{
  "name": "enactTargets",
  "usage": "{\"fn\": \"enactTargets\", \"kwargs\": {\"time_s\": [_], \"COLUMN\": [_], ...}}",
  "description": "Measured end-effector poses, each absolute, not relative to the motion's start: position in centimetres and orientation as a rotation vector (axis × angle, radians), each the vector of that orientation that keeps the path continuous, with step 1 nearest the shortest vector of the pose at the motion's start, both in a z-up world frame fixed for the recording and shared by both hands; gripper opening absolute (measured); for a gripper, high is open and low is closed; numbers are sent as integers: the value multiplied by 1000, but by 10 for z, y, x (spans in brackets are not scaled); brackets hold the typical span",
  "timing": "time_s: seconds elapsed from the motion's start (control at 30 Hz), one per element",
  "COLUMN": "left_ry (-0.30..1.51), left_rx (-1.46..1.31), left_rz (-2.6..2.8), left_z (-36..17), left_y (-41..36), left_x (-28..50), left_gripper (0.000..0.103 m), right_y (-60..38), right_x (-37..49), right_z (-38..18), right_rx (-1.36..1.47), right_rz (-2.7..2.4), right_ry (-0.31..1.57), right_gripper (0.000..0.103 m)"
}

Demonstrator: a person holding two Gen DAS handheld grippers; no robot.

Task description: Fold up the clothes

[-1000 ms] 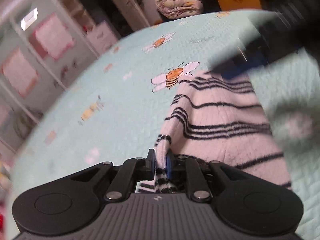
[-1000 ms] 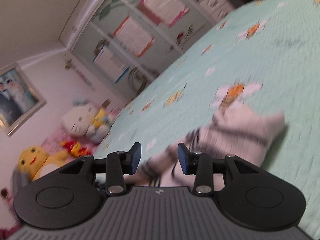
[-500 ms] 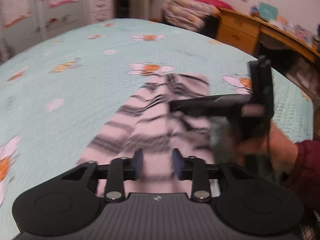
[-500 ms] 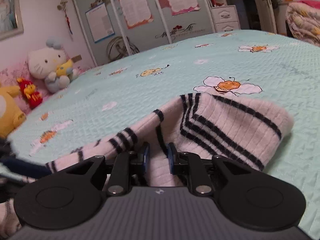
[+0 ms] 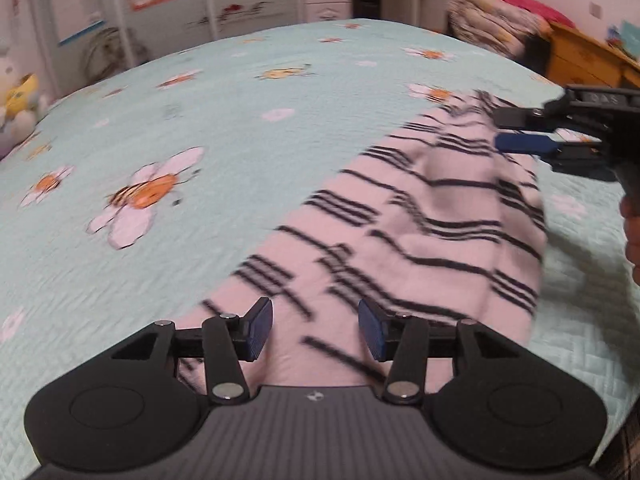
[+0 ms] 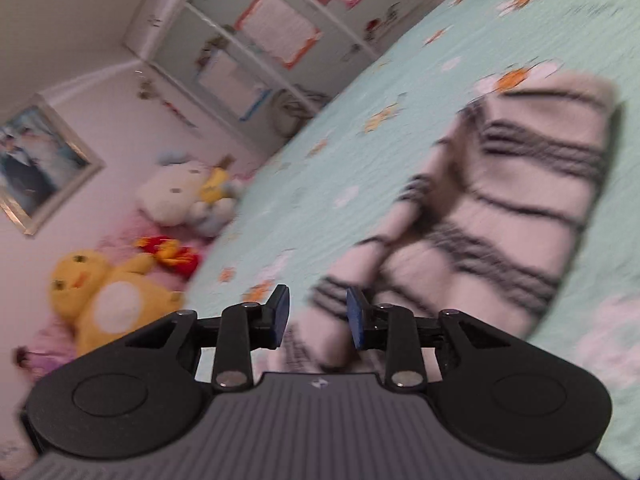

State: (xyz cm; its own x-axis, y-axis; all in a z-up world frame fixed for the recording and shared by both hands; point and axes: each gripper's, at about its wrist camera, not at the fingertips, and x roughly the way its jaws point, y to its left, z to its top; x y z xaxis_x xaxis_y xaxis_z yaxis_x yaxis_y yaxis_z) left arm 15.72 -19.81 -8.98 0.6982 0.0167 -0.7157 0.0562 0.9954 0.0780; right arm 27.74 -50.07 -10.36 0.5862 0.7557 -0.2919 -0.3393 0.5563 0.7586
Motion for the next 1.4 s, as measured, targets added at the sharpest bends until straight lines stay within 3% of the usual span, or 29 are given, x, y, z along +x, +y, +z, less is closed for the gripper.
{"fn": "enactTargets", "kwargs": {"time_s": [0.2,0.4,0.5,0.6,0.63,0.7,0.87,1.0,1.13,1.17,1.23,1.27,1.4], "left_ry": [830,818,864,884,880,878,774,694,703,731,774,781,742], "left_rx": [-152,-161,-39,38,46,47,45,53,125,123,116,99,67], "left_rz": [14,-111,-100,-70,-70,-76,-56,-125,-146,-138,-111,-91,-52], "left_z": [-89,-85,-101,-112,-110,-103,-71,-55,-82,-93,-116,-124,-127], "left_y": [-142,-148,-166,-173,-174,-173,-177,-198,-222,-223,-221,-217,-210], "left_x": [140,130,133,134,133,131,132,149,185,194,204,203,187], "left_gripper": [51,48,48,36,27,22,23,42,42,42,43,44,47], "right_y": [-508,-505,-500,-496,-497,-501,-518,-514,-501,-497,-498,-503,-524], "right_x": [285,275,282,293,296,301,330,357,368,373,379,379,379], "right_z": [-129,-119,-108,-103,-99,-90,-86,-103,-110,-112,-125,-134,-169], "right_rx": [814,878,857,751,730,696,717,776,781,773,819,873,1086], "right_rz": [621,674,693,629,610,580,503,514,527,517,538,549,590], "right_ry": [740,676,651,671,665,646,693,881,967,995,993,970,871], "right_gripper": [38,38,38,42,42,42,47,49,49,48,29,3,4]}}
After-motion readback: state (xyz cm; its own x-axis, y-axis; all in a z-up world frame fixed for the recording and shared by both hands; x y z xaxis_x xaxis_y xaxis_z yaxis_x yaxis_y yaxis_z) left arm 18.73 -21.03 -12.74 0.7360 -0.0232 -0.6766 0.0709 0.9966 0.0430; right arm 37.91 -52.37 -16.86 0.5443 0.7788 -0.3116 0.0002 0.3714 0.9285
